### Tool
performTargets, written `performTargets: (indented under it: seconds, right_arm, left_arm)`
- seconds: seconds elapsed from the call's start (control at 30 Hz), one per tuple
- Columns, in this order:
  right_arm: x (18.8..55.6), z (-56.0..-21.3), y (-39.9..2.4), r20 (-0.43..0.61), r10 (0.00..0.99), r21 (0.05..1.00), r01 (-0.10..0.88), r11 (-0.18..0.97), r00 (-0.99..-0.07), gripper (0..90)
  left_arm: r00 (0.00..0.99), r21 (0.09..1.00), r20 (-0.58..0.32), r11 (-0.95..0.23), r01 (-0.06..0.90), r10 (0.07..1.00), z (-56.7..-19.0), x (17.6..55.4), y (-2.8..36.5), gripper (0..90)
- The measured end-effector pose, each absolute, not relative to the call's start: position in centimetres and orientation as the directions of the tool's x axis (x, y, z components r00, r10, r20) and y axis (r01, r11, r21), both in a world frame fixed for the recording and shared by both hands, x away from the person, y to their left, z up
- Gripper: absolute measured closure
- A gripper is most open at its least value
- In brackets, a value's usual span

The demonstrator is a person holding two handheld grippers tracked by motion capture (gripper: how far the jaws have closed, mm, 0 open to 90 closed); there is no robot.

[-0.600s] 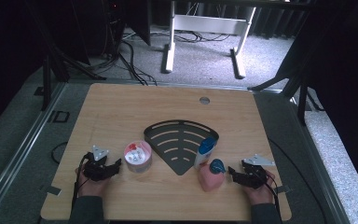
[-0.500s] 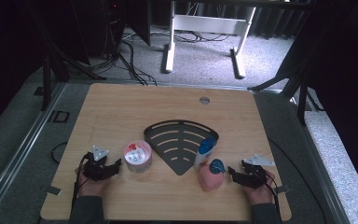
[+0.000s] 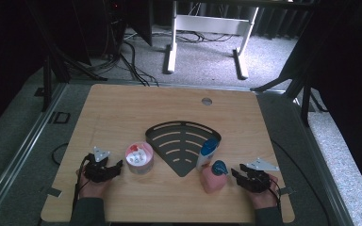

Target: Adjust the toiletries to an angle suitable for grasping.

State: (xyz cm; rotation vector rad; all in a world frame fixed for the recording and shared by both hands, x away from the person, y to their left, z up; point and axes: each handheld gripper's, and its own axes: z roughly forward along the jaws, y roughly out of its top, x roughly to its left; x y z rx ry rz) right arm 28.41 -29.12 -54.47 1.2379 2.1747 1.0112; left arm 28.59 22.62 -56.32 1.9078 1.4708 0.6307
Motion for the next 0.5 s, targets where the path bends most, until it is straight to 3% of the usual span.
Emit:
performTargets:
  seconds: [0.07, 0.1, 0.17, 0.5]
  right_arm:
    - [28.1, -54.0, -29.1, -0.02, 0.857, 0.784, 0.524, 0.333, -0.515, 79.9]
    - [28.1, -54.0, -29.1, -0.02, 0.857, 0.784, 0.524, 0.333, -0.515, 79.9]
    - [27.7, -53.4, -29.1, -0.027, 0.854, 0.794, 0.508, 0.334, -0.52, 89.7]
    - [25.1, -50.9, -27.2, -0.056, 0.788, 0.814, 0.429, 0.392, -0.614, 90.0]
  left_arm:
    - [0.259, 0.733, -0.01, -0.169, 0.659, 0.966, -56.3, 28.6, 22.6, 35.6]
    - [0.259, 0.733, -0.01, -0.169, 0.659, 0.966, -56.3, 28.6, 22.6, 35.6]
    - [0.26, 0.733, -0.01, -0.17, 0.659, 0.966, -56.3, 28.6, 22.6, 35.4]
    - [0.261, 0.733, -0.01, -0.17, 0.659, 0.965, -56.3, 28.6, 22.6, 35.3]
